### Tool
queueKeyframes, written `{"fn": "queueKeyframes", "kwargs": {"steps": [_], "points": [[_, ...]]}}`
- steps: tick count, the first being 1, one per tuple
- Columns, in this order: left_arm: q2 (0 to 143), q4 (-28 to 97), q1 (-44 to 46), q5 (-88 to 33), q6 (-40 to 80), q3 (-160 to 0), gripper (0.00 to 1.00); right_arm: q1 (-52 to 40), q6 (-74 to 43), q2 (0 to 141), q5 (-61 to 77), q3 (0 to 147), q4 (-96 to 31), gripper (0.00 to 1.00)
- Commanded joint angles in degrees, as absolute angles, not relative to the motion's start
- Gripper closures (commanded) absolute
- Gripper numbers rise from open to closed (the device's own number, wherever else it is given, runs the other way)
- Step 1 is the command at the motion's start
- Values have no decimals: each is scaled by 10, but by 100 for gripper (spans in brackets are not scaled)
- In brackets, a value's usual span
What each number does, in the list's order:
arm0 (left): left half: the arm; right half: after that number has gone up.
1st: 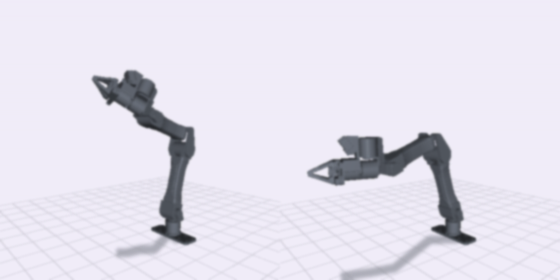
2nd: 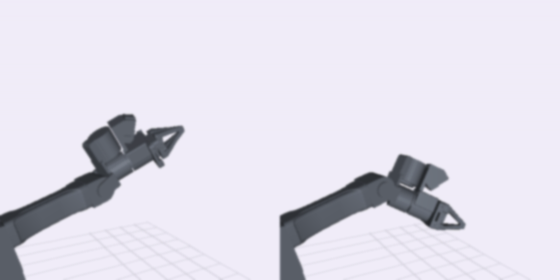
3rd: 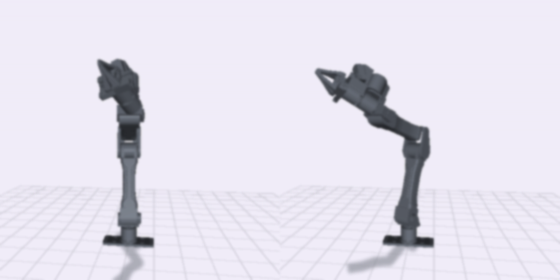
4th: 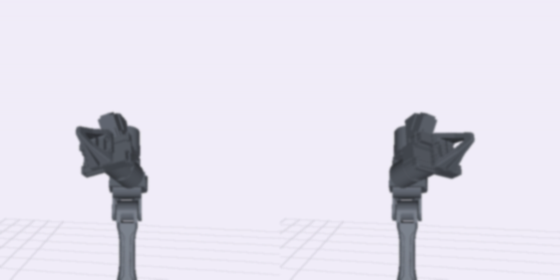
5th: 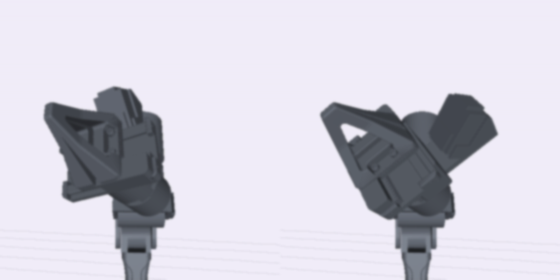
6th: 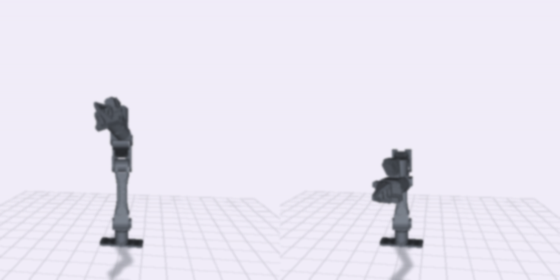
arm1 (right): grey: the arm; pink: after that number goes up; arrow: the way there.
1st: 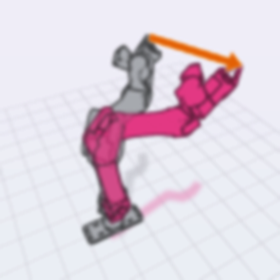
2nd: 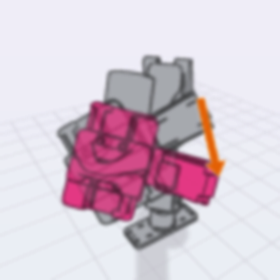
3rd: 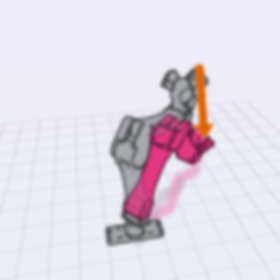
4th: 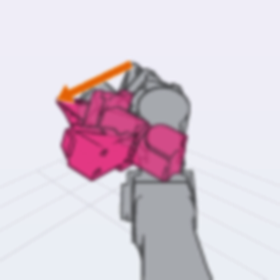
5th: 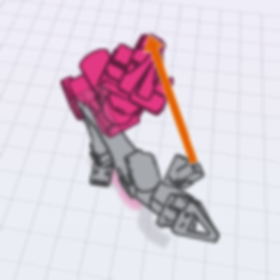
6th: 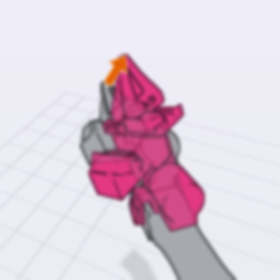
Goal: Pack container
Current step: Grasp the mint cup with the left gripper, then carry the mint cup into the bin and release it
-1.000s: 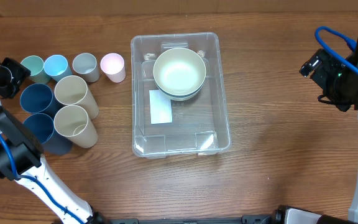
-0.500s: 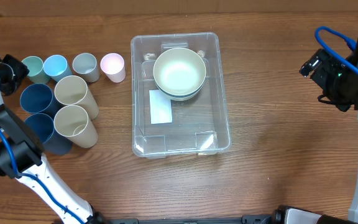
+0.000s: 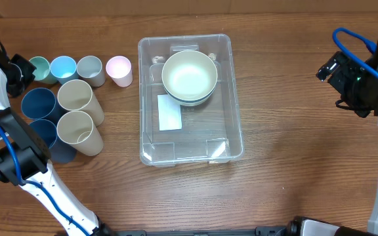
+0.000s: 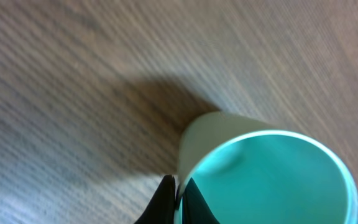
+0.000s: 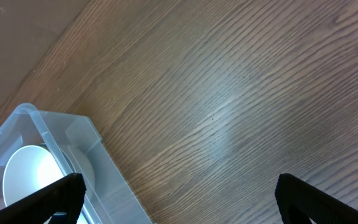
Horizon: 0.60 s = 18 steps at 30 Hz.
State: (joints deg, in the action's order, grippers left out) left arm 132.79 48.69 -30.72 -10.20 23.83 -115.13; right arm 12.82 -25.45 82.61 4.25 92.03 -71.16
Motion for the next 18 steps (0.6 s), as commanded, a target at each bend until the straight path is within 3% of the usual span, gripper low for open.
{"fn": "queueKeyframes", "kwargs": {"steps": [1,13,18], "points": [[1328,508,-309,-103,219,-1187,96,129,-258,828,41,926,-708,0],[1310,738,-303,-112,201,-1528,96,129,-258,828,41,926,-708,0],[1310,893,-257,-206,198,-1691,96,129,-258,828,41,926,-708,0]]}}
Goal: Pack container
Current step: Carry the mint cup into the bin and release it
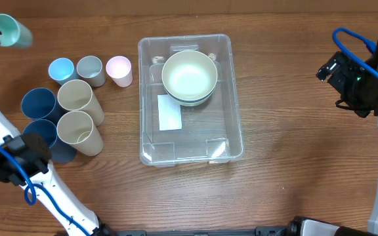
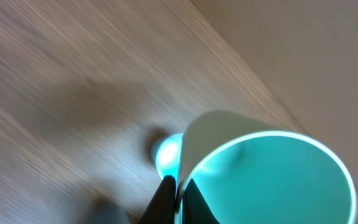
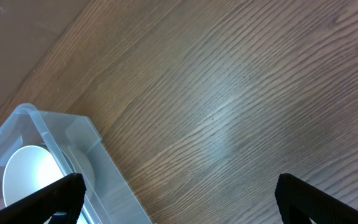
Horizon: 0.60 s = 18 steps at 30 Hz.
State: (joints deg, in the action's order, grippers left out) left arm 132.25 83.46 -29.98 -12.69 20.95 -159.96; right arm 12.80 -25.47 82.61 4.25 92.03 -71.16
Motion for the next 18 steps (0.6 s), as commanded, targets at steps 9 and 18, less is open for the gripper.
{"fn": "queueKeyframes", "kwargs": {"steps": [9,18], "points": [[1305,968,8,-190,117,-1750,96,129,-258,828,41,926,-708,0],[1303,968,243,-53,118,-1737,96,129,-258,828,41,926,-708,0]]}}
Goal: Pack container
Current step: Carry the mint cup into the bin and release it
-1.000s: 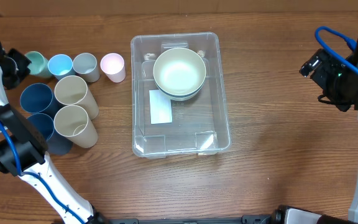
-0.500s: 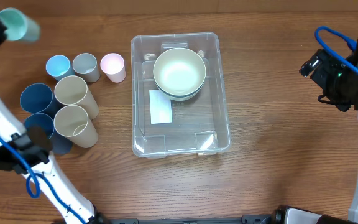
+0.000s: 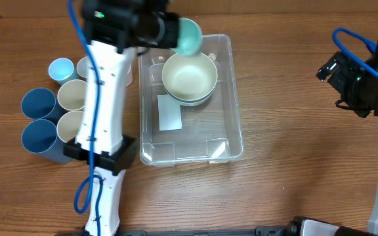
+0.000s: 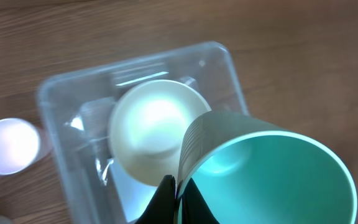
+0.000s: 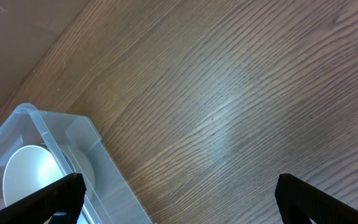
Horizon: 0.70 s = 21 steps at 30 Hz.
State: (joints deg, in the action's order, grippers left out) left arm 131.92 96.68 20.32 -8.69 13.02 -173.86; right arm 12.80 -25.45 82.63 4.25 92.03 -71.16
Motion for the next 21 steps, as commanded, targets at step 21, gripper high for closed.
{"fn": "queueKeyframes", "kwargs": {"steps": [21], "points": [[1188,881,307,-21,108,-1305,96,129,-258,828,41,926,-708,0]]}}
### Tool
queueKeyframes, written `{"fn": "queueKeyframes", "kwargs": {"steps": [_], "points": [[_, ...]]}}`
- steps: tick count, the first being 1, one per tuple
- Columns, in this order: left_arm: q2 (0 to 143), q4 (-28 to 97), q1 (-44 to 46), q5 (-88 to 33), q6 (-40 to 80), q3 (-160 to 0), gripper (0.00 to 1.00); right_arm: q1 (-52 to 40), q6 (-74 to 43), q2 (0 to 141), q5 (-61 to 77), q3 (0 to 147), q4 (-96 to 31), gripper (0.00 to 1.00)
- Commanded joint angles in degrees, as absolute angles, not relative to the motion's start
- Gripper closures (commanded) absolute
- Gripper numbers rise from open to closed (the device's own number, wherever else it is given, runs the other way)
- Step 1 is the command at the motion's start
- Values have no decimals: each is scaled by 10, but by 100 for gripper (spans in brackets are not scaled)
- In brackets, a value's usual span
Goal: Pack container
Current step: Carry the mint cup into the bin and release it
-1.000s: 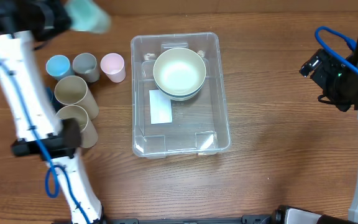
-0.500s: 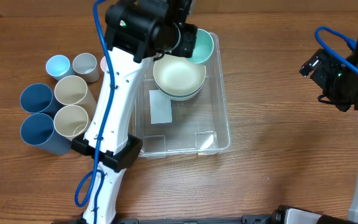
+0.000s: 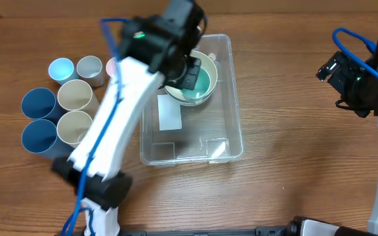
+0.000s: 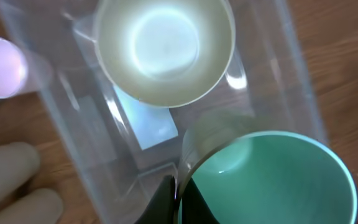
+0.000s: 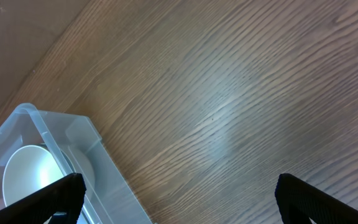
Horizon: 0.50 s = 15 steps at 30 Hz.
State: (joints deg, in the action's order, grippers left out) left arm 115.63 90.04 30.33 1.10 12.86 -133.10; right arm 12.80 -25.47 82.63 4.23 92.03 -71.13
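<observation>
My left gripper (image 4: 178, 198) is shut on the rim of a teal cup (image 4: 272, 180), holding it mouth-up over the clear plastic container (image 3: 237, 111). In the overhead view the teal cup (image 3: 203, 80) overlaps the right part of a cream bowl (image 3: 178, 94) that sits at the container's back; I cannot tell whether they touch. The wrist view shows the cream bowl (image 4: 165, 50) and a white label (image 4: 148, 124) on the container floor. My right gripper (image 5: 179, 202) is open over bare wood, right of the container (image 5: 73, 134).
Left of the container stand a light blue cup (image 3: 61, 67), a grey cup (image 3: 89, 65), two cream cups (image 3: 77, 95) and two dark blue cups (image 3: 37, 101). A pink cup shows in the left wrist view. My left arm (image 3: 130, 111) crosses over them.
My left gripper has carried the teal cup from above the container's back rim to over its inside, beside and in front of the bowl. The right arm has not moved.
My left gripper was shut on the teal cup where it stood at the left end of the cup row. Then it held the cup up at the table's far left corner. Then the cup was above the container's back rim, and now over its inside.
</observation>
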Motion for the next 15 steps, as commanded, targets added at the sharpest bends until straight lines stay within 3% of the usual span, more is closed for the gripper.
{"fn": "queueKeyframes", "kwargs": {"steps": [1,15], "points": [[1204,873,308,-41,102,-1300,96,129,-258,828,41,926,-708,0],[1319,812,361,-31,89,-1296,94,129,-258,828,41,926,-708,0]]}}
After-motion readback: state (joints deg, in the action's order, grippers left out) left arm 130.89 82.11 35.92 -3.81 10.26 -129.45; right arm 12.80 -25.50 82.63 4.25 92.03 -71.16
